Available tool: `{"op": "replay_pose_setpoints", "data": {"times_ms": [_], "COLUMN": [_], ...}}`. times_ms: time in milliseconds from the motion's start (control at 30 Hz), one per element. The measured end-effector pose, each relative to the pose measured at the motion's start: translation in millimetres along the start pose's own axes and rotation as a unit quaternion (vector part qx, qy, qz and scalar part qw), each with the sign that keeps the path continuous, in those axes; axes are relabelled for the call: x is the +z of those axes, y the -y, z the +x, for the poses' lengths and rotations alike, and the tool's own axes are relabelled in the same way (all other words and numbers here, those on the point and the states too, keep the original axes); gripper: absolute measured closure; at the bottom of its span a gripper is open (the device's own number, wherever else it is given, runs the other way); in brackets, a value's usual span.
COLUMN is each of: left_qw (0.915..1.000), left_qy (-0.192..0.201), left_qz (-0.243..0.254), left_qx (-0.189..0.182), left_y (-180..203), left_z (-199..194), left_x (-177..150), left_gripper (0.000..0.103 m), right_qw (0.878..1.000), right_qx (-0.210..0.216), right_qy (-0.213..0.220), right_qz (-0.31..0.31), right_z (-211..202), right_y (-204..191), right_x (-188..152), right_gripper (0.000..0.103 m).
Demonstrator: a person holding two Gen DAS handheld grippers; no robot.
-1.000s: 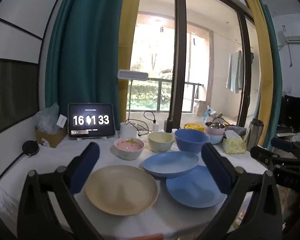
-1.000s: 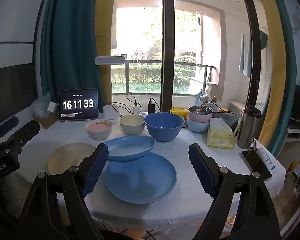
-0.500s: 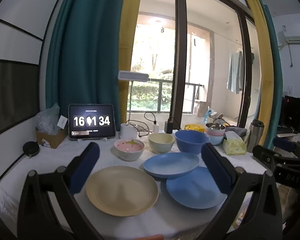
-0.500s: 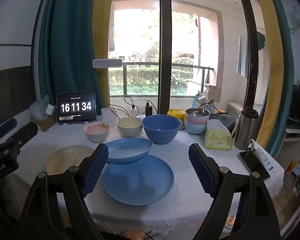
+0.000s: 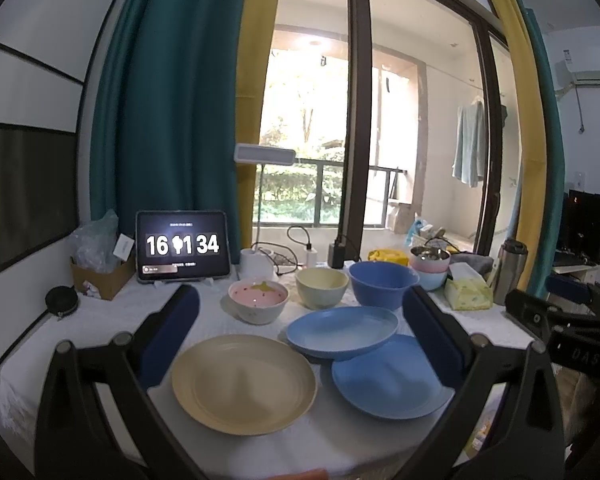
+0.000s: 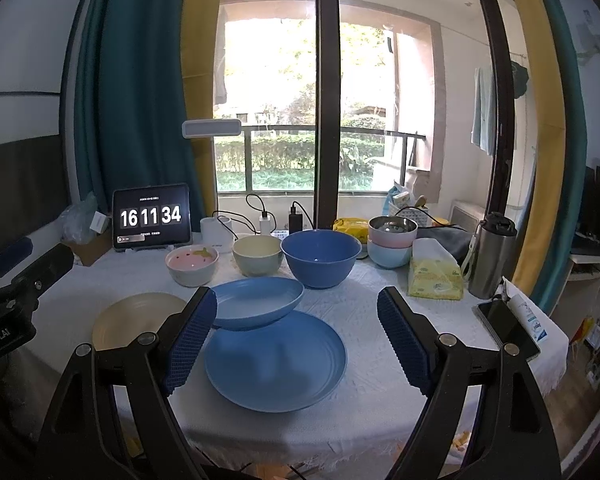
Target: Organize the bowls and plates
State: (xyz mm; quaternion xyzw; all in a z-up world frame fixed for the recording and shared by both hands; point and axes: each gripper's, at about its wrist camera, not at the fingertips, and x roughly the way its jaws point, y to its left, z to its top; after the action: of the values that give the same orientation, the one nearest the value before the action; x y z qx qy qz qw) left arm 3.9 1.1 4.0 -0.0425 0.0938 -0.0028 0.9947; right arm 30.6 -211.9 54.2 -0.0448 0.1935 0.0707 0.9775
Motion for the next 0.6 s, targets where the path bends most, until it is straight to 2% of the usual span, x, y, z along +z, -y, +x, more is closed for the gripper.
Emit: {"op": "replay_pose_setpoints", "data": {"times_ms": [600], "left_qw": [1.0000], "left_qy": [0.001], "left_qz": [0.003], "left_qx": [0.000], "left_y": [1.6], "left_z": [0.0], "left_x": [-0.6], "left_gripper": [0.000], "right_qw": [1.000], "right_qx": [0.003], "right_qy": [-0.002], "right_qz": [0.006], "right_z": [-0.1], "right_y": [1.6], "right_x": [-2.0], "right_gripper": [0.018]}}
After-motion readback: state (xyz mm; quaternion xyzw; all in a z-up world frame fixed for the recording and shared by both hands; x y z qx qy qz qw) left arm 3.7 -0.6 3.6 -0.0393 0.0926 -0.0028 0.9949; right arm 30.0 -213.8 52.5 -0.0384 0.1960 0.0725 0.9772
